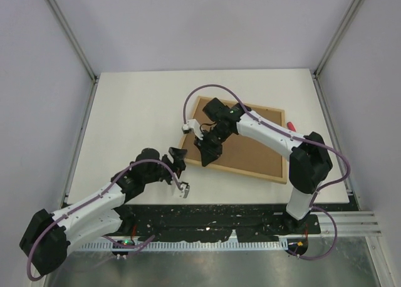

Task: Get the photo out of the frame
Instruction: Turn over the photo frame at the center of the board.

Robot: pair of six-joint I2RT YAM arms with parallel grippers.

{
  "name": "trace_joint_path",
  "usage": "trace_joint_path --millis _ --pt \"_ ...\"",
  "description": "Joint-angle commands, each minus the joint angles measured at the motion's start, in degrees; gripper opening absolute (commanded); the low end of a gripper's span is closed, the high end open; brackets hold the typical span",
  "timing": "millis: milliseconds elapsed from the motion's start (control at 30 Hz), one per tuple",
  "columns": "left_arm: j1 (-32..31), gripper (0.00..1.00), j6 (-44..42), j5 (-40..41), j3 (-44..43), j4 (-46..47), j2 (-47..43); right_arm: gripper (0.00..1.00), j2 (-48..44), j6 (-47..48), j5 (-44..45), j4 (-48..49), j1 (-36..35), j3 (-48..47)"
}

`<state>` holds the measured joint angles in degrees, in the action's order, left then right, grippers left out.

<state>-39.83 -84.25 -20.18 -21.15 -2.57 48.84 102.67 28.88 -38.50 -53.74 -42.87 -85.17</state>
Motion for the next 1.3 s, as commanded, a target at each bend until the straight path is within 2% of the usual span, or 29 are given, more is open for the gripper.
trace_joint_path --millis 0,133,233,300,400,467,533,567,600,667,733,900,1000,1100,1267 --pt "-1.38 0.67 -0.04 1.46 -3.81 7.13 4.50 0.08 -6.87 -0.41 -6.06 0.47 -0.11 1.49" --pt "-2.26 0.57 0.13 2.34 -7.23 8.37 9.42 0.08 -8.89 0.56 -7.29 0.74 -0.02 4.39" --pt "-2.97 0.35 1.54 3.48 -9.87 8.72 12.15 0.08 -10.38 0.91 -6.94 1.61 0.24 6.41" --pt "-3.76 0.16 2.24 4.19 -11.37 8.63 13.64 0.08 -11.26 0.91 -5.45 2.23 0.51 7.20" --pt "-4.63 0.02 3.38 5.07 -12.60 8.90 14.88 0.08 -13.72 0.74 -2.65 3.46 1.73 9.04" --pt "-5.34 0.00 4.09 5.77 -13.13 8.98 15.23 0.21 -15.56 0.73 0.70 4.60 2.53 10.01" --pt "-5.95 0.00 5.14 6.47 -13.39 8.90 15.23 0.49 -18.54 1.52 4.12 4.69 3.58 10.46" --pt "-6.04 0.00 5.84 6.82 -13.92 8.37 15.23 0.54 -19.87 1.96 6.92 4.61 3.85 10.72" --pt "-6.04 0.00 6.72 7.26 -14.36 7.50 15.23 0.64 -23.01 3.44 8.34 4.69 4.55 11.42" --pt "-6.13 0.00 8.56 7.97 -15.06 6.35 14.97 0.76 -28.11 5.82 13.44 4.69 4.73 12.65" --pt "-6.04 0.00 10.85 8.49 -16.29 4.43 14.88 0.83 -33.20 8.54 17.66 4.52 4.73 14.05" --pt "-5.69 0.00 17.26 7.97 -19.98 -0.06 15.23 0.87 -40.70 12.86 25.75 0.49 5.42 15.38" --pt "-5.69 0.00 19.64 6.83 -22.00 -2.34 15.58 0.87 -43.69 14.70 28.91 1.87 6.13 19.59" --pt "-5.69 0.00 21.23 6.39 -23.67 -5.07 16.20 0.87 -46.94 16.99 30.68 4.42 6.13 24.07" --pt "-5.52 0.00 23.07 5.16 -26.66 -9.12 17.52 0.87 -48.62 17.52 29.01 2.41 5.52 22.15"
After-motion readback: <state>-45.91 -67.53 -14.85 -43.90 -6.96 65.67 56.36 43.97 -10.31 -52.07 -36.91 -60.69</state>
